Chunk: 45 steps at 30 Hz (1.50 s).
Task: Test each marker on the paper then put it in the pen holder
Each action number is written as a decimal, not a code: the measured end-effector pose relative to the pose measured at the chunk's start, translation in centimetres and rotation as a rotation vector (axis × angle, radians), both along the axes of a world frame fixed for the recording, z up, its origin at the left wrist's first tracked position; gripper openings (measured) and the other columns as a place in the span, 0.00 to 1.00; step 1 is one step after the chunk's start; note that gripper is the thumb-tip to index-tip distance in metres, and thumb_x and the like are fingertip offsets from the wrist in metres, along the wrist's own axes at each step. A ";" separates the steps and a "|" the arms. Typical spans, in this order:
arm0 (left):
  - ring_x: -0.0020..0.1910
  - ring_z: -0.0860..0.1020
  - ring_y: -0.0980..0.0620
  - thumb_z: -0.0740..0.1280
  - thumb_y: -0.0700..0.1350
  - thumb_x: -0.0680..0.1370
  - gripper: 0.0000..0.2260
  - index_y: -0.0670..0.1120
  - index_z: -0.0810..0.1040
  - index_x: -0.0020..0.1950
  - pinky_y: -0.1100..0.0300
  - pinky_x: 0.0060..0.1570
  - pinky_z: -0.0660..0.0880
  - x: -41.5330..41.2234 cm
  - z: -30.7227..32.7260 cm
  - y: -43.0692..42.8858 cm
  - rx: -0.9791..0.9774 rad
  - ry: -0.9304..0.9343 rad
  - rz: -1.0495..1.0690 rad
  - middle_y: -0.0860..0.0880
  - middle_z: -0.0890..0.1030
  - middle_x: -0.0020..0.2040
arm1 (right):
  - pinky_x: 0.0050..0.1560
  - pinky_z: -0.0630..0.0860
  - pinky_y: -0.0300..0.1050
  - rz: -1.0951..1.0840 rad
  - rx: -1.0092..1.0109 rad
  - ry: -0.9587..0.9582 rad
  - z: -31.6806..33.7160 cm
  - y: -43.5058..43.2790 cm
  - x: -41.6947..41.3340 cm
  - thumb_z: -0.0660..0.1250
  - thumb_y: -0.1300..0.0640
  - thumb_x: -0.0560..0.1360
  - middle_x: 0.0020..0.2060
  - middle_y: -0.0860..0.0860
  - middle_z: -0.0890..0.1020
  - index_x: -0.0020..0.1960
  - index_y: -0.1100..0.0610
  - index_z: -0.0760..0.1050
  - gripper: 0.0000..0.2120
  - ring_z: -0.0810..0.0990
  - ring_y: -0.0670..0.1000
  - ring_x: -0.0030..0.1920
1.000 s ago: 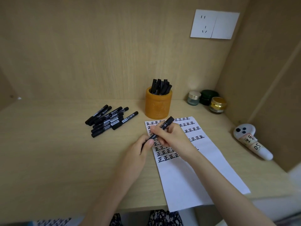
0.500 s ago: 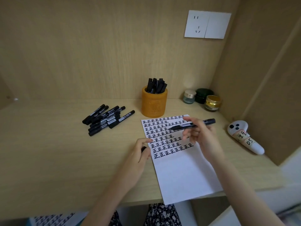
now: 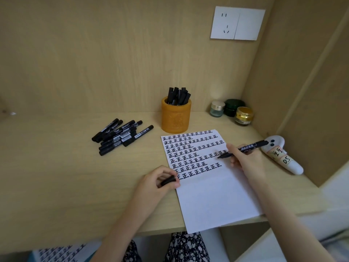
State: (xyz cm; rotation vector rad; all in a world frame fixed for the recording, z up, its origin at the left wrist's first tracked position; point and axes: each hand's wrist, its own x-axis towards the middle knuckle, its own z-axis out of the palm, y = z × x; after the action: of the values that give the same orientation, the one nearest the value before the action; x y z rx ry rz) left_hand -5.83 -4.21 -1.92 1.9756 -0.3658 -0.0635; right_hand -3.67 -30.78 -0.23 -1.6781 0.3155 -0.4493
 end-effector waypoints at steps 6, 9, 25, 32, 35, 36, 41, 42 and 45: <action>0.45 0.79 0.65 0.73 0.47 0.70 0.08 0.56 0.80 0.48 0.67 0.49 0.75 0.0 -0.2 0.1 0.026 -0.005 0.003 0.61 0.83 0.45 | 0.25 0.64 0.37 -0.077 -0.071 0.000 -0.6 0.1 0.2 0.69 0.55 0.76 0.20 0.52 0.69 0.29 0.57 0.67 0.20 0.65 0.47 0.21; 0.45 0.79 0.65 0.73 0.49 0.70 0.08 0.57 0.80 0.48 0.69 0.47 0.74 0.0 -0.2 0.1 0.036 -0.004 0.006 0.61 0.83 0.46 | 0.31 0.63 0.43 -0.108 -0.045 -0.005 -1.0 -0.1 0.4 0.67 0.60 0.75 0.23 0.51 0.69 0.30 0.55 0.65 0.17 0.65 0.48 0.24; 0.45 0.78 0.66 0.72 0.50 0.71 0.08 0.57 0.80 0.49 0.72 0.43 0.71 0.0 -0.5 0.1 0.054 -0.016 0.017 0.61 0.83 0.46 | 0.36 0.63 0.46 -0.088 -0.138 -0.006 -1.5 -0.3 0.5 0.66 0.62 0.74 0.26 0.53 0.69 0.29 0.55 0.67 0.16 0.66 0.52 0.30; 0.45 0.78 0.66 0.72 0.49 0.71 0.08 0.57 0.80 0.49 0.73 0.43 0.71 0.0 -0.4 0.1 0.047 -0.008 0.014 0.61 0.82 0.46 | 0.34 0.63 0.45 -0.073 -0.175 0.012 -1.6 -0.3 0.6 0.67 0.60 0.75 0.23 0.49 0.71 0.30 0.56 0.68 0.16 0.66 0.50 0.28; 0.45 0.78 0.67 0.72 0.49 0.71 0.08 0.57 0.80 0.49 0.73 0.43 0.71 -0.1 -0.4 0.1 0.049 -0.006 0.011 0.61 0.82 0.46 | 0.33 0.62 0.45 -0.099 -0.204 0.003 -1.8 -0.5 0.7 0.67 0.61 0.75 0.26 0.55 0.70 0.32 0.58 0.66 0.15 0.66 0.52 0.29; 0.45 0.78 0.67 0.72 0.49 0.71 0.08 0.57 0.80 0.49 0.73 0.43 0.70 -0.1 -0.4 0.1 0.049 -0.007 0.011 0.62 0.82 0.46 | 0.33 0.62 0.45 -0.111 -0.207 0.001 -1.8 -0.5 0.8 0.67 0.61 0.74 0.26 0.56 0.70 0.32 0.59 0.66 0.15 0.66 0.52 0.29; 0.44 0.77 0.69 0.72 0.49 0.71 0.08 0.56 0.80 0.49 0.76 0.42 0.70 -0.2 -0.3 0.1 0.052 -0.008 0.013 0.61 0.82 0.45 | 0.33 0.63 0.45 -0.126 -0.196 0.010 -1.7 -0.6 0.8 0.66 0.61 0.74 0.27 0.56 0.69 0.32 0.59 0.66 0.14 0.66 0.52 0.30; 0.44 0.77 0.69 0.72 0.49 0.71 0.08 0.56 0.80 0.49 0.76 0.42 0.70 -0.1 -0.3 0.1 0.055 -0.009 0.011 0.61 0.82 0.45 | 0.34 0.63 0.46 -0.128 -0.186 0.016 -1.7 -0.6 0.8 0.66 0.61 0.74 0.28 0.56 0.69 0.32 0.58 0.66 0.14 0.66 0.52 0.30; 0.44 0.77 0.69 0.72 0.48 0.71 0.08 0.56 0.80 0.49 0.76 0.43 0.70 -0.1 -0.3 0.1 0.062 -0.010 0.009 0.61 0.82 0.45 | 0.35 0.63 0.46 -0.124 -0.159 0.026 -1.7 -0.6 0.7 0.66 0.61 0.74 0.27 0.54 0.69 0.31 0.56 0.66 0.15 0.66 0.52 0.31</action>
State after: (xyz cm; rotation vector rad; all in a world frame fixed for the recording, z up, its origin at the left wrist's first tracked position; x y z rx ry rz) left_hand -5.96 -4.11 -2.26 2.0397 -0.3659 -0.0601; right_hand -2.93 -31.39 -1.94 -1.8270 0.4139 -0.5570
